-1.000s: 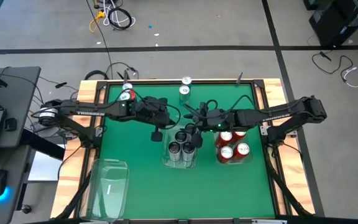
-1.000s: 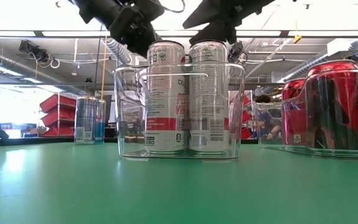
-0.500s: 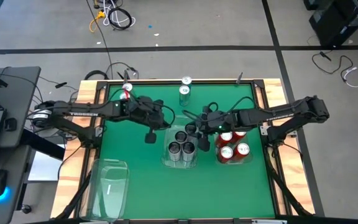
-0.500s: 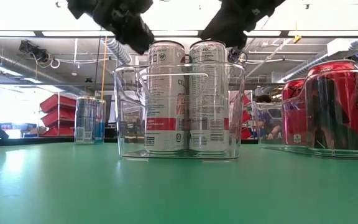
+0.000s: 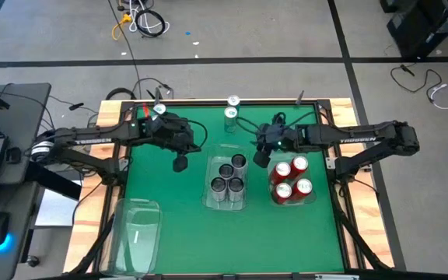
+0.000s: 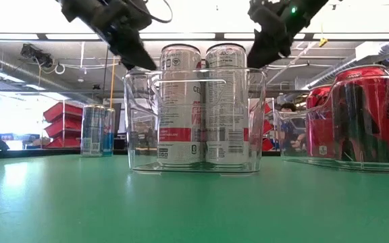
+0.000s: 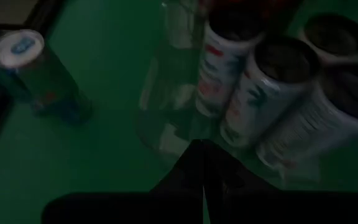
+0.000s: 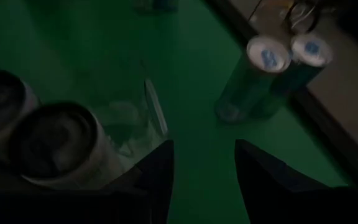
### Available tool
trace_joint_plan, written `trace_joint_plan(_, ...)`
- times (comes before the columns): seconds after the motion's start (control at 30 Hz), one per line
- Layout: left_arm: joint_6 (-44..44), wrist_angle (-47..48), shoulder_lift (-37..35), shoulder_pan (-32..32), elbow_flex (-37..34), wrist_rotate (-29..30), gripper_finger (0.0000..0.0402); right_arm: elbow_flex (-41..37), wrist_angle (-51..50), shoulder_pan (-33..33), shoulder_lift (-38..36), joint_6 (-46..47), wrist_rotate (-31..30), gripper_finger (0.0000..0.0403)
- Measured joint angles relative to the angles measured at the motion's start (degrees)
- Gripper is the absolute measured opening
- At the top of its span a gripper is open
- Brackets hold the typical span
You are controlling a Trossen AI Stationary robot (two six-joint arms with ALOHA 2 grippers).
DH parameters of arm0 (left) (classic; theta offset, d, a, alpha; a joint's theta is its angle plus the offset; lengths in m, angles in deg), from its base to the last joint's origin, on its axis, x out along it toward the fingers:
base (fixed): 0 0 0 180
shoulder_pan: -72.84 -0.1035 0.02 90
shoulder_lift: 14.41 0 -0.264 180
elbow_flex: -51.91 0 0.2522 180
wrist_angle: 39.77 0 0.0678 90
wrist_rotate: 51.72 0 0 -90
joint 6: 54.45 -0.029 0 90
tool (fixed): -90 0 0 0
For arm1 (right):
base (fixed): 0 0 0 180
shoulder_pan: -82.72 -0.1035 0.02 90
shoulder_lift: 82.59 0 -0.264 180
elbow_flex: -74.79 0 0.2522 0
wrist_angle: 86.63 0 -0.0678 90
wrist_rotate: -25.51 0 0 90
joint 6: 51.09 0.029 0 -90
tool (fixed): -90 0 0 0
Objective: Sort soda cans
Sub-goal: Move the bottom left transparent bin beside the top left transparent bin
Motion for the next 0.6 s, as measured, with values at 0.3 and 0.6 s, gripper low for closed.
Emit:
trace_joint_plan(0.3, 8.06, 18.26, -6.25, 5.82, 0.18, -0.62, 0.0, -3.52, 2.37, 2.87, -0.19, -1.01, 3.68, 0.0155)
trace_joint_plan(0.6, 16.51, 40.9, -4.97, 16.51, 3.4, -0.63, 0.0, -3.56, 2.72, 1.07, -0.57, -1.05, 3.69, 0.0156)
